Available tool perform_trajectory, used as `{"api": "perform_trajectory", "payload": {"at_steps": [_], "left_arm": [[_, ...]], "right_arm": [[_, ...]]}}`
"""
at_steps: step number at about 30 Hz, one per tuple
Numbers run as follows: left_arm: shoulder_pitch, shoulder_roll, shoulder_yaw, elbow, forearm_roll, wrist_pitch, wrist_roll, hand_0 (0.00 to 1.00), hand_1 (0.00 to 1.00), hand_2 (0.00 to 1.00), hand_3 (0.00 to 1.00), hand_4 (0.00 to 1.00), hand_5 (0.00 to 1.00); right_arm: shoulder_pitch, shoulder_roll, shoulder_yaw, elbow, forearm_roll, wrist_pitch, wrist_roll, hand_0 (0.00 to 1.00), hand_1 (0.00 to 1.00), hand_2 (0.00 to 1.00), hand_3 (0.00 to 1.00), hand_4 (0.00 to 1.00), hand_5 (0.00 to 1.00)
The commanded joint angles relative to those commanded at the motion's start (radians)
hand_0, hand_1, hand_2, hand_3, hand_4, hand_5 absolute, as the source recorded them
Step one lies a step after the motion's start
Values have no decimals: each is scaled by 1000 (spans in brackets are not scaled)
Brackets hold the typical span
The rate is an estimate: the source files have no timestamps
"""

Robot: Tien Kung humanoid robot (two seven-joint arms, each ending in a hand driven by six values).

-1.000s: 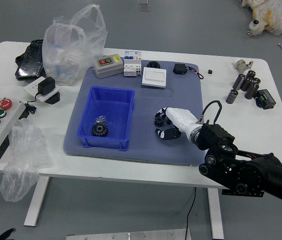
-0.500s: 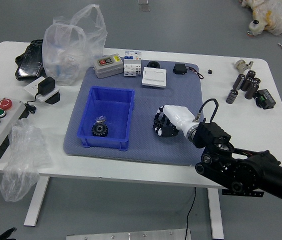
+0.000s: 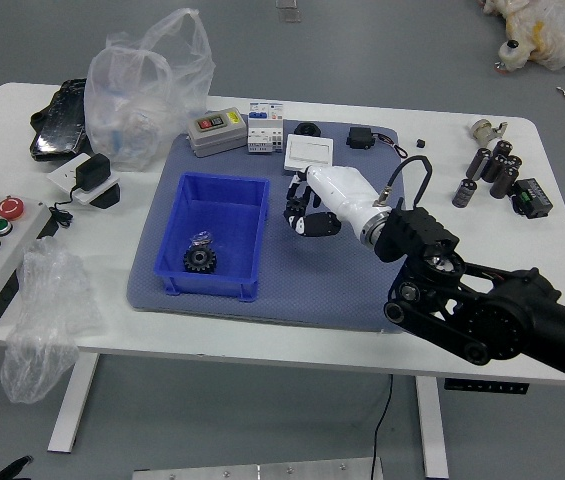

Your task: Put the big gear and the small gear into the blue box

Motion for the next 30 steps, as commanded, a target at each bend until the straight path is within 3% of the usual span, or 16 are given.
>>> {"api": "perform_trajectory", "payload": {"at_steps": [4,6,11,12,17,18,23,24,30], "left_arm": [[-2,0,0,-1,2,-1,1,652,435,500,724,701,728],[-3,1,0,-1,2,-1,2,652,435,500,724,701,729],[-3,5,-6,-3,9,-1,8,652,435,500,724,701,729],[-2,6,-9,-3,12,-1,10,652,435,500,724,702,729],[-3,6,-18,-5,20,-1,16,652,435,500,724,702,729],[-3,6,-19,-5,22,-1,17,652,435,500,724,702,730],[-5,8,-22,-6,27,-2,20,652,435,500,724,702,730],[-5,8,-22,-7,28,-2,21,652,435,500,724,702,729],[-5,11,-21,-6,26,-2,20,652,436,501,724,703,727]], "right_arm": [[54,36,-65,21,-8,-4,20,357,465,402,563,595,104],[77,49,-99,18,-7,0,32,385,490,460,579,595,123],[130,80,-176,-5,8,25,52,385,490,460,579,595,123],[140,89,-188,-14,14,30,56,411,610,679,690,525,188],[154,109,-218,-35,42,32,66,411,610,679,690,525,188],[155,112,-223,-38,48,32,69,453,792,919,998,585,244],[161,120,-242,-49,77,16,100,453,792,919,998,585,244],[161,121,-244,-50,81,12,107,493,910,998,998,689,287],[142,116,-217,-56,85,-14,120,495,904,998,998,685,287]]}}
